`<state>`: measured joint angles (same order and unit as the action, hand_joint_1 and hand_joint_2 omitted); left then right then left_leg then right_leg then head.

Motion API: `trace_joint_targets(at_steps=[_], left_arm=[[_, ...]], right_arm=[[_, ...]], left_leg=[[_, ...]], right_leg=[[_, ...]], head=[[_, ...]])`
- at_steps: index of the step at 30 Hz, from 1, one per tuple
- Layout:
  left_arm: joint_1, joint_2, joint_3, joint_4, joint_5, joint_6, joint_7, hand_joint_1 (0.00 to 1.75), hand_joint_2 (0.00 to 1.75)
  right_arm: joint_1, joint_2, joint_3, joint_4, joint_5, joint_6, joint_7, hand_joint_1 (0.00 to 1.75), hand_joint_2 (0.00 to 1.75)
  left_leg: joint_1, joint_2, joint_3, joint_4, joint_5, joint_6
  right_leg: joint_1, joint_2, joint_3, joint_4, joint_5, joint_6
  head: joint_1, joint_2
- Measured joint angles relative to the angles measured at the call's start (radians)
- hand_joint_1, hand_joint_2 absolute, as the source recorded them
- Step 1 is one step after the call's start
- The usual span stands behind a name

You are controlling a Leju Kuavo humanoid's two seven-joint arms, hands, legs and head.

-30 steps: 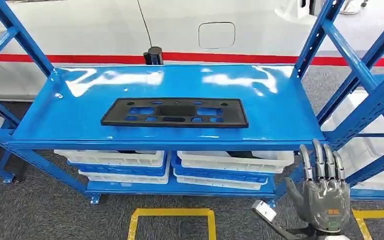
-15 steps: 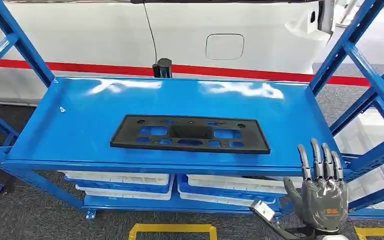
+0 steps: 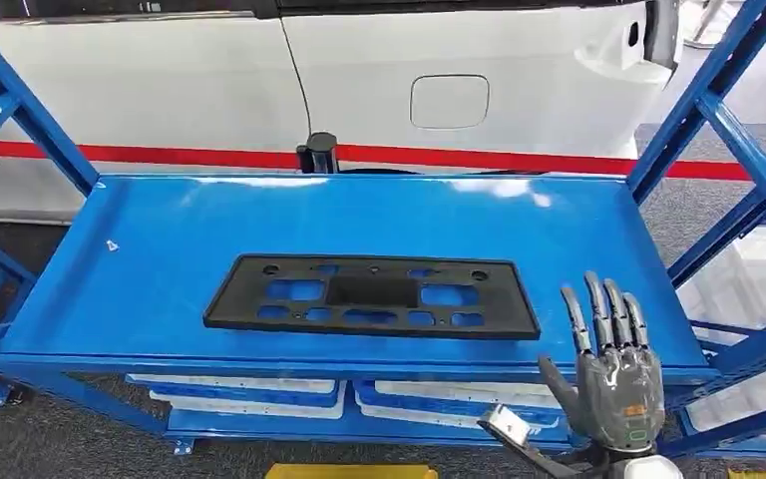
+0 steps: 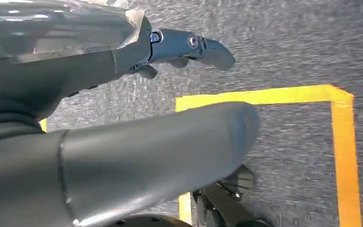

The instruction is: Take the parts from the cabinet and place them on the table.

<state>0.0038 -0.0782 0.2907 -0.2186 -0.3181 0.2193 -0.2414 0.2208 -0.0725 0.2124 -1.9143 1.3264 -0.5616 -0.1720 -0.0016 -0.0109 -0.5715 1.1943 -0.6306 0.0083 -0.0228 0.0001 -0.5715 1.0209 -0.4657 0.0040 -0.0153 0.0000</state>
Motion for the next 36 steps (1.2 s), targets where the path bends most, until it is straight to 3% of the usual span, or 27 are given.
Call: trace_joint_targets(at_steps=[1,2,3,4,6,7,8,9,10,11,12,13,18,23,25,36], left_arm=[[-0.001,0.001,0.0,0.0,-0.008,0.0,0.0,0.0,0.0],[0.0,0.001,0.0,0.0,-0.014,-0.002,0.0,0.0,0.0],[0.0,0.002,0.0,0.0,-0.018,-0.003,0.0,0.0,0.0],[-0.001,0.003,0.0,0.0,-0.021,-0.003,0.0,0.0,0.0],[-0.003,0.004,0.0,0.0,-0.027,-0.004,0.0,0.0,0.0],[-0.003,0.003,0.0,0.0,-0.027,-0.004,0.0,0.0,0.0],[-0.004,0.001,0.0,0.001,-0.027,-0.005,0.0,0.0,0.0],[-0.008,0.002,0.0,0.001,-0.027,-0.005,0.0,0.0,0.0],[-0.005,0.0,0.0,0.001,-0.027,-0.005,0.0,0.0,0.0],[-0.005,-0.003,0.0,0.001,-0.027,-0.004,0.001,0.0,0.0],[-0.006,-0.003,0.0,0.001,-0.027,-0.002,0.001,0.0,0.0],[-0.006,-0.003,0.0,0.001,-0.027,-0.001,0.001,0.0,0.0],[-0.006,-0.007,0.004,0.001,-0.033,0.004,0.001,0.0,0.0],[-0.006,-0.008,0.007,0.001,-0.047,0.01,0.001,0.0,0.0],[-0.006,-0.008,0.01,0.001,-0.048,0.012,0.001,0.0,0.0],[-0.006,-0.009,0.012,0.001,-0.073,0.022,0.003,0.0,0.0]], right_arm=[[-0.004,0.0,0.018,0.003,-0.009,0.008,-0.005,0.0,1.75],[-0.01,-0.001,0.038,0.008,-0.017,0.015,-0.008,0.0,1.75],[-0.016,-0.002,0.056,0.014,-0.022,0.02,-0.011,0.0,1.75],[-0.022,-0.002,0.073,0.019,-0.029,0.025,-0.012,0.0,1.75],[-0.035,-0.005,0.1,0.03,-0.052,0.034,-0.02,0.0,1.75],[-0.045,-0.007,0.114,0.036,-0.071,0.042,-0.026,0.0,1.75],[-0.053,-0.009,0.125,0.043,-0.087,0.05,-0.033,0.0,1.75],[-0.063,-0.011,0.135,0.048,-0.102,0.054,-0.042,0.0,1.75],[-0.073,-0.014,0.147,0.055,-0.115,0.063,-0.052,0.0,1.75],[-0.08,-0.019,0.158,0.063,-0.125,0.063,-0.058,0.0,1.75],[-0.089,-0.019,0.164,0.068,-0.13,0.065,-0.06,0.0,1.75],[-0.097,-0.02,0.171,0.076,-0.135,0.065,-0.063,0.0,1.75],[-0.143,-0.03,0.213,0.114,-0.188,0.067,-0.081,0.0,1.75],[-0.185,-0.033,0.25,0.15,-0.216,0.073,-0.085,0.0,1.75],[-0.195,-0.035,0.256,0.161,-0.22,0.073,-0.085,0.0,1.75],[-0.201,-0.053,0.227,0.215,-0.175,0.032,-0.027,0.0,1.75]], left_leg=[[0.004,0.002,-0.045,0.067,-0.033,-0.006],[0.009,0.004,-0.079,0.109,-0.043,-0.01],[0.014,0.004,-0.092,0.102,-0.024,-0.016],[0.018,0.004,-0.083,0.056,0.016,-0.02],[0.026,0.008,-0.021,-0.109,0.123,-0.028],[0.03,0.009,0.002,-0.168,0.148,-0.033],[0.02,0.009,-0.012,-0.163,0.102,-0.026],[0.017,0.011,-0.011,-0.159,0.103,-0.013],[0.02,0.011,-0.008,-0.168,0.153,-0.009],[0.019,0.014,-0.006,-0.166,0.138,-0.014],[0.013,0.012,-0.006,-0.166,0.151,-0.001],[0.011,0.01,-0.005,-0.166,0.146,0.004],[0.009,0.008,-0.005,-0.166,0.145,0.006],[0.008,0.008,-0.005,-0.165,0.141,0.012],[0.008,0.008,-0.005,-0.165,0.14,0.013],[0.01,0.008,-0.001,-0.17,0.14,0.013]], right_leg=[[0.0,0.0,-0.001,0.0,-0.002,-0.003],[-0.001,0.001,-0.001,0.0,-0.003,-0.004],[-0.003,0.001,0.002,0.0,-0.006,-0.001],[-0.006,0.003,0.005,0.0,-0.009,0.002],[-0.014,0.003,0.015,0.001,-0.016,0.013],[-0.011,0.002,0.017,0.0,-0.02,0.02],[-0.009,0.003,0.022,0.001,-0.018,0.025],[-0.005,0.004,0.017,-0.001,-0.022,0.033],[-0.001,0.003,0.01,0.006,-0.03,0.037],[0.002,0.002,0.013,0.002,-0.04,0.019],[0.003,0.0,0.017,0.0,-0.031,0.017],[0.002,0.001,0.019,-0.002,-0.032,0.016],[0.0,0.0,0.036,-0.019,-0.025,0.027],[0.0,0.0,0.036,-0.022,-0.026,0.03],[-0.001,0.0,0.036,-0.023,-0.027,0.049],[0.001,0.0,0.036,-0.023,-0.028,0.05]], head=[[0.001,0.0],[0.0,0.0],[0.0,0.0],[0.0,0.0],[0.0,0.0],[0.0,0.0],[-0.002,0.0],[-0.003,0.0],[-0.001,0.0],[0.0,0.0],[0.005,0.0],[0.005,0.0],[0.006,0.0],[0.006,0.0],[0.006,0.0],[0.006,0.0]])
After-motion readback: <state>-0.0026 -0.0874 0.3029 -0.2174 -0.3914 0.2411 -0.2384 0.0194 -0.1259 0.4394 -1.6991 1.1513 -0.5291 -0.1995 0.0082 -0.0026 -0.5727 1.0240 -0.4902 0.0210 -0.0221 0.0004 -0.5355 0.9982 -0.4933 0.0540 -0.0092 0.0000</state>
